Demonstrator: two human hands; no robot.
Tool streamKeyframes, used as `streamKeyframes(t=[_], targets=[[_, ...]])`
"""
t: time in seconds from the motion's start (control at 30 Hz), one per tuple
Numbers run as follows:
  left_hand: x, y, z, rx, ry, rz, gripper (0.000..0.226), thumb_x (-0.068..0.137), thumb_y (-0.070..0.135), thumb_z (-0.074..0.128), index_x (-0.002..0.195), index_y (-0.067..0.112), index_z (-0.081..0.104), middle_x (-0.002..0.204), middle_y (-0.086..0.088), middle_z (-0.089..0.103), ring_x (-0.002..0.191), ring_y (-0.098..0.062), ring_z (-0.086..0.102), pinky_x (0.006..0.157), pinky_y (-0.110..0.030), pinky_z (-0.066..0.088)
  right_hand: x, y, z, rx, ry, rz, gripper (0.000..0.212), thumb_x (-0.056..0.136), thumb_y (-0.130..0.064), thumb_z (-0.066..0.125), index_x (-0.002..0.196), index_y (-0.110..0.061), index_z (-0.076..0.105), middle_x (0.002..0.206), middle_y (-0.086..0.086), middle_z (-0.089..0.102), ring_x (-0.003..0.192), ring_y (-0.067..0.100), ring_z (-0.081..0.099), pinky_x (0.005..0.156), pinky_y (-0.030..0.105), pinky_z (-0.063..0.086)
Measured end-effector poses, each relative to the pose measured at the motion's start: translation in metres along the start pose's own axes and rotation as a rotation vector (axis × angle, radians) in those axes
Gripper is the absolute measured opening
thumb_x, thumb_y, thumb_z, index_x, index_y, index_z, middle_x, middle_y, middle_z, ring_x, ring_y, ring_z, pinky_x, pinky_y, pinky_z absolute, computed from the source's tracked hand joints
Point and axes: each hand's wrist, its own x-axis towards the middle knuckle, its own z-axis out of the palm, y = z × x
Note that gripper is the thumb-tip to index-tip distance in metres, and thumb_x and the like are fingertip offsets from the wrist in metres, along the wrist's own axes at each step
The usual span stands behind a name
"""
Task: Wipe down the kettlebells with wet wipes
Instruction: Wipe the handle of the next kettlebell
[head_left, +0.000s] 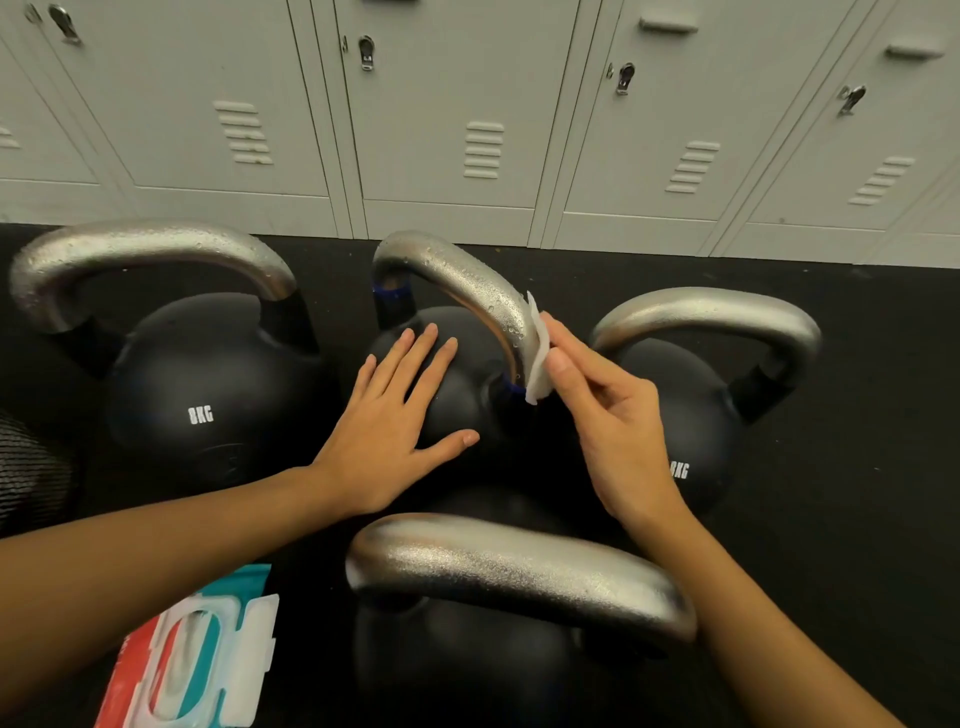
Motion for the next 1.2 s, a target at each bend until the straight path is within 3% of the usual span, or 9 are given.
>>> streamKeyframes(t=[0.13,0.33,0.57,0.73,0.83,0.93,1.03,1.13,1.2], targets=[[0.000,0.001,0.000,0.017,-0.007,-0.010,0.086,0.083,0.077,0.021,0.150,0.032,-0.007,0.160,0.007,-0.010,0.145,-0.009,-0.018,0.117,-0.040,-0.006,-0.007,0.012,0.003,0.054,0.070,0.033,0.044,0.091,-0.005,0.064,0.134,-0.012,0.056,0.129,-0.006,0.065,0.124,0.005,0.057,0.099,0.016,0.045],[0.000,0.001,0.001,0.030,-0.010,-0.014,0.087,0.082,0.077,0.019,0.151,0.031,-0.007,0.160,0.005,-0.010,0.145,-0.011,-0.018,0.117,-0.041,-0.006,-0.016,0.030,0.002,-0.010,0.126,-0.002,0.048,0.084,0.000,0.072,0.130,-0.006,0.061,0.121,-0.001,0.070,0.117,0.013,0.064,0.099,0.027,0.051],[0.000,0.001,0.001,0.020,-0.004,-0.009,0.085,0.084,0.076,0.020,0.150,0.032,-0.008,0.160,0.005,-0.010,0.145,-0.010,-0.019,0.117,-0.041,-0.006,0.007,0.022,0.006,-0.580,0.216,-0.537,0.041,0.082,-0.012,0.080,0.118,0.001,0.067,0.117,0.010,0.069,0.109,0.020,0.067,0.088,0.040,0.057],[-0.001,0.001,0.003,0.023,0.007,-0.007,0.085,0.085,0.075,0.021,0.151,0.030,-0.006,0.160,0.005,-0.010,0.145,-0.010,-0.018,0.117,-0.041,-0.006,-0.002,0.022,0.000,-0.067,0.094,-0.004,0.048,0.086,-0.015,0.071,0.131,-0.005,0.061,0.124,0.000,0.069,0.117,0.009,0.063,0.099,0.027,0.051],[-0.001,0.000,0.003,0.040,0.001,-0.008,0.084,0.084,0.075,0.019,0.150,0.032,-0.010,0.160,0.006,-0.013,0.144,-0.009,-0.021,0.116,-0.040,-0.009,-0.003,0.027,-0.005,-0.007,-0.015,0.057,0.040,0.096,-0.016,0.056,0.135,-0.006,0.058,0.126,-0.002,0.068,0.123,0.010,0.059,0.100,0.019,0.045],[-0.001,0.000,0.003,0.038,0.001,-0.006,0.083,0.085,0.075,0.019,0.150,0.031,-0.009,0.160,0.006,-0.012,0.144,-0.010,-0.021,0.117,-0.041,-0.008,0.007,0.021,-0.001,0.057,-0.087,0.114,0.033,0.105,-0.017,0.040,0.119,-0.014,0.069,0.116,0.003,0.071,0.116,0.015,0.063,0.099,0.028,0.047],[-0.001,0.000,0.003,0.038,-0.006,-0.005,0.084,0.085,0.075,0.020,0.150,0.031,-0.010,0.160,0.006,-0.013,0.144,-0.010,-0.022,0.117,-0.042,-0.007,0.029,0.007,0.006,0.105,-0.107,0.234,0.050,0.105,-0.040,0.028,0.105,-0.020,0.074,0.103,0.005,0.074,0.103,0.016,0.066,0.097,0.033,0.046],[-0.001,0.000,0.002,0.042,-0.008,-0.004,0.083,0.085,0.075,0.019,0.150,0.032,-0.011,0.160,0.007,-0.014,0.144,-0.010,-0.022,0.117,-0.042,-0.007,0.051,-0.004,0.012,0.042,-0.235,0.323,0.085,0.089,-0.074,0.015,0.115,-0.014,0.070,0.086,0.002,0.072,0.089,0.012,0.066,0.096,0.030,0.044],[-0.001,0.000,0.002,0.040,-0.005,-0.001,0.083,0.085,0.075,0.019,0.150,0.032,-0.011,0.160,0.006,-0.013,0.144,-0.010,-0.021,0.118,-0.042,-0.006,0.057,-0.006,0.014,0.074,-0.302,0.365,0.097,0.078,-0.076,0.012,0.116,-0.007,0.068,0.079,0.005,0.070,0.080,0.012,0.065,0.090,0.029,0.045]])
